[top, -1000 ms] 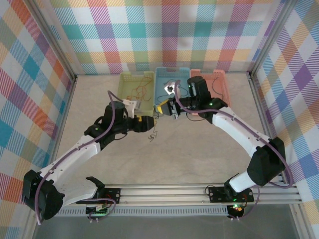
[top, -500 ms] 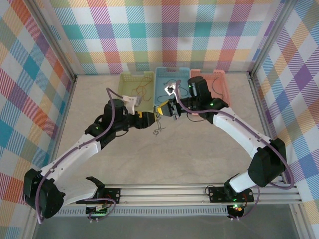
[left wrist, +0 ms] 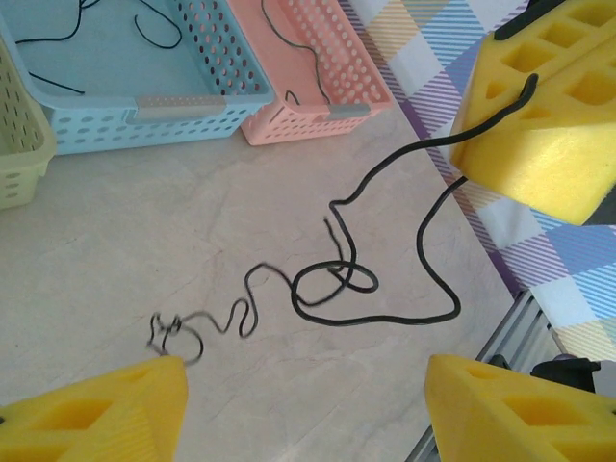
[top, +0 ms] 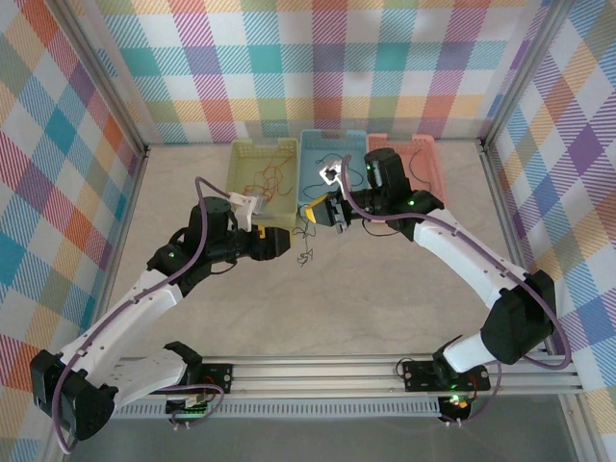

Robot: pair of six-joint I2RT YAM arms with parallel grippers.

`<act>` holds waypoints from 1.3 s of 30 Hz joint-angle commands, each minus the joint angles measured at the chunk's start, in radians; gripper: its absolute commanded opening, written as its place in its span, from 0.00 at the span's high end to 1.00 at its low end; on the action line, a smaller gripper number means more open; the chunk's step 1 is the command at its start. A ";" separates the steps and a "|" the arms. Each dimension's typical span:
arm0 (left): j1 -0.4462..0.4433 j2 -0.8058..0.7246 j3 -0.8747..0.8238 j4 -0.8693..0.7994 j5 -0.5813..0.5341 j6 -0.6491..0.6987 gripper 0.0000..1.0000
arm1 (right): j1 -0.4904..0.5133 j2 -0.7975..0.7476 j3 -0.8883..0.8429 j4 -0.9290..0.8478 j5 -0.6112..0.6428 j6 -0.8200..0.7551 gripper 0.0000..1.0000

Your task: Untangle the cables

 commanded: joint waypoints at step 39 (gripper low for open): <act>-0.056 0.383 -0.048 0.590 0.016 -0.080 0.23 | 0.006 -0.059 -0.017 0.066 -0.176 0.054 1.00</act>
